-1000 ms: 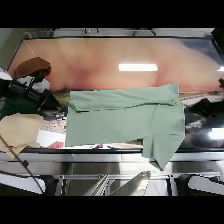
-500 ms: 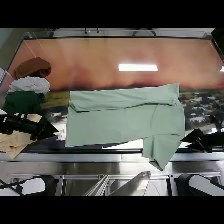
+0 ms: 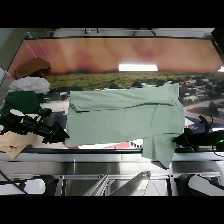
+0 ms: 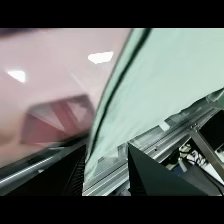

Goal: Fold the shirts.

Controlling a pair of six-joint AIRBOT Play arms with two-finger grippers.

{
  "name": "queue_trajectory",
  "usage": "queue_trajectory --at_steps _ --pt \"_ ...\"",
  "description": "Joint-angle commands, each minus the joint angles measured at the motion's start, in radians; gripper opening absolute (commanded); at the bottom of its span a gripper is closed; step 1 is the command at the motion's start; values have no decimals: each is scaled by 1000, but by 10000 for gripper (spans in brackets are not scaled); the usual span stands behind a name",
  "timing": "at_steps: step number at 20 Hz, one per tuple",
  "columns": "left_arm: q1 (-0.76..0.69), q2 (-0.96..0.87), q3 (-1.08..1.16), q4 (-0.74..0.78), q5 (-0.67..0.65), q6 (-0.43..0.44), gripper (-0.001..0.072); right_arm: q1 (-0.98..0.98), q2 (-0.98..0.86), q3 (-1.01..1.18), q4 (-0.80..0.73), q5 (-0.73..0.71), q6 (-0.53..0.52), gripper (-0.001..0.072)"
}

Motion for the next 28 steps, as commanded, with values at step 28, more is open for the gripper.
queue_trajectory --at_steps 28 --pt "10 -288 670 -325 -201 -20 21 134 -222 410 529 -118 -192 21"
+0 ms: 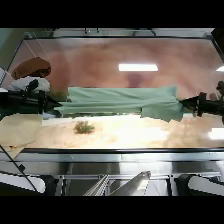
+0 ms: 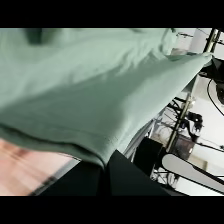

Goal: Fold the shirts.

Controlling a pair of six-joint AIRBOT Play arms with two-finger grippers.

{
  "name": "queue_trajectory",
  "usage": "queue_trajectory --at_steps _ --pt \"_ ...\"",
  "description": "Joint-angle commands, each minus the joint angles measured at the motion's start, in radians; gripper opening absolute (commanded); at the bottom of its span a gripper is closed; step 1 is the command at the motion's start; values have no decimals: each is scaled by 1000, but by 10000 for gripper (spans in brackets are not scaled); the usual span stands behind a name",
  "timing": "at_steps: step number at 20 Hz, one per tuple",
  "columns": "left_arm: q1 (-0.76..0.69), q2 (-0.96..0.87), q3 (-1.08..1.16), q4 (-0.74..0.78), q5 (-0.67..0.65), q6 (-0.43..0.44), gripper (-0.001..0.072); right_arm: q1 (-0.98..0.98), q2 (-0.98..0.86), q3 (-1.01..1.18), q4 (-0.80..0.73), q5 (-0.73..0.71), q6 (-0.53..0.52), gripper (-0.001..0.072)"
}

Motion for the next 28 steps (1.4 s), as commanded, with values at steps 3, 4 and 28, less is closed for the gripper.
queue_trajectory --at_steps 3,4,28 --pt "-98 -201 347 -4 5 -111 20 101 -210 138 113 -171 -95 21" --pt "-109 -237 397 -5 5 -130 20 116 -247 179 113 -184 -95 21" --pt "-238 -351 704 -1 9 -231 274 262 -509 508 -245 -75 112 531"
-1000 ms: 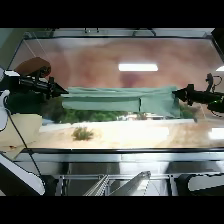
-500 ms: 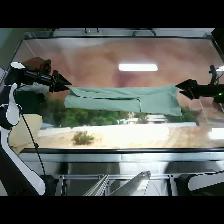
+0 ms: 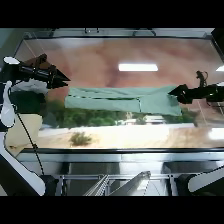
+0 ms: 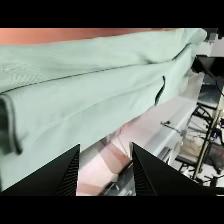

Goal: Fold the shirts.

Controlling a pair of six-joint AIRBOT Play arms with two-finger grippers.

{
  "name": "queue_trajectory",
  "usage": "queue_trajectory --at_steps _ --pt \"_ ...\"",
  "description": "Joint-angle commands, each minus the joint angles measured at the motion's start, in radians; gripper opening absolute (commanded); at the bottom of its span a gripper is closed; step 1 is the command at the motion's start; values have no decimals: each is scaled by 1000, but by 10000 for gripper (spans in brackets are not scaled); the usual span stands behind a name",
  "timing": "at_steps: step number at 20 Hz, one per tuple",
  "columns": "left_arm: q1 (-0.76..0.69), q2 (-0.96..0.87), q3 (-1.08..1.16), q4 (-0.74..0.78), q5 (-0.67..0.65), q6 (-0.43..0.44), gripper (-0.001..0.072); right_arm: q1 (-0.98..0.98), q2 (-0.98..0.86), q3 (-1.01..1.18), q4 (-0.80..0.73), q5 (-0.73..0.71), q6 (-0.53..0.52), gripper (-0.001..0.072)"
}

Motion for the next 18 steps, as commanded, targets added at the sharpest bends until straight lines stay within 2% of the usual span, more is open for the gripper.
queue_trajectory --at_steps 1,2,3,9,11,15,18 --pt "-88 -5 -6 6 59 45 68 87 -42 2 34 1 -11 356" --pt "-125 -15 -6 6 78 58 1 100 -41 3 33 2 -12 147" --pt "-171 -28 -6 7 98 60 1 103 -39 7 33 11 -26 23" --pt "-446 -134 -4 10 296 66 0 73 1 18 27 139 -30 22" --pt "-514 -148 -4 49 366 35 0 54 24 18 28 173 -30 22" --pt "-613 -149 -4 148 394 -8 0 -10 91 23 28 227 -30 21" --pt "-646 -145 -4 74 384 -7 1 -64 146 27 28 256 -29 21"
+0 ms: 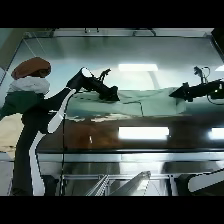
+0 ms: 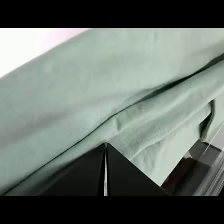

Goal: Fold the shirts.

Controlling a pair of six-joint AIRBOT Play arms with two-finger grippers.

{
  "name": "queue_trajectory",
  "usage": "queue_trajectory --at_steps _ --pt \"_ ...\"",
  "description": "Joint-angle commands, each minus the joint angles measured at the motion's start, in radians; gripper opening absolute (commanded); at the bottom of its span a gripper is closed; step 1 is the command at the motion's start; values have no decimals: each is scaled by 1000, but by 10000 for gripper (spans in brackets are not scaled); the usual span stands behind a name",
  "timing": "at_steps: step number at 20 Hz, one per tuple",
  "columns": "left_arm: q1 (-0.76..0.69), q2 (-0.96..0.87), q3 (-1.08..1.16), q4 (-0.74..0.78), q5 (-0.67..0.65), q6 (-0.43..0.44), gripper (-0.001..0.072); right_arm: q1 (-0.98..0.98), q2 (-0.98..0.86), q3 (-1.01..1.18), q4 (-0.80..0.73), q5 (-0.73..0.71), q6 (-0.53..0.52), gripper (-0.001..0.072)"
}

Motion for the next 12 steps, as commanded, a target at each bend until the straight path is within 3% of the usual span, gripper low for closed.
queue_trajectory --at_steps 1,3,4,8,12 --pt "-45 12 1 -137 6 26 2 -64 64 7 3 50 1 21" --pt "-18 81 1 -336 -10 163 1 -113 97 39 -14 78 31 21" --pt "10 136 1 -336 -26 173 1 -142 111 67 -37 95 62 21" --pt "180 309 -4 -147 -210 137 1 -212 179 150 -87 150 166 21" --pt "332 481 -155 -156 -225 130 1 -42 225 150 113 150 188 22"
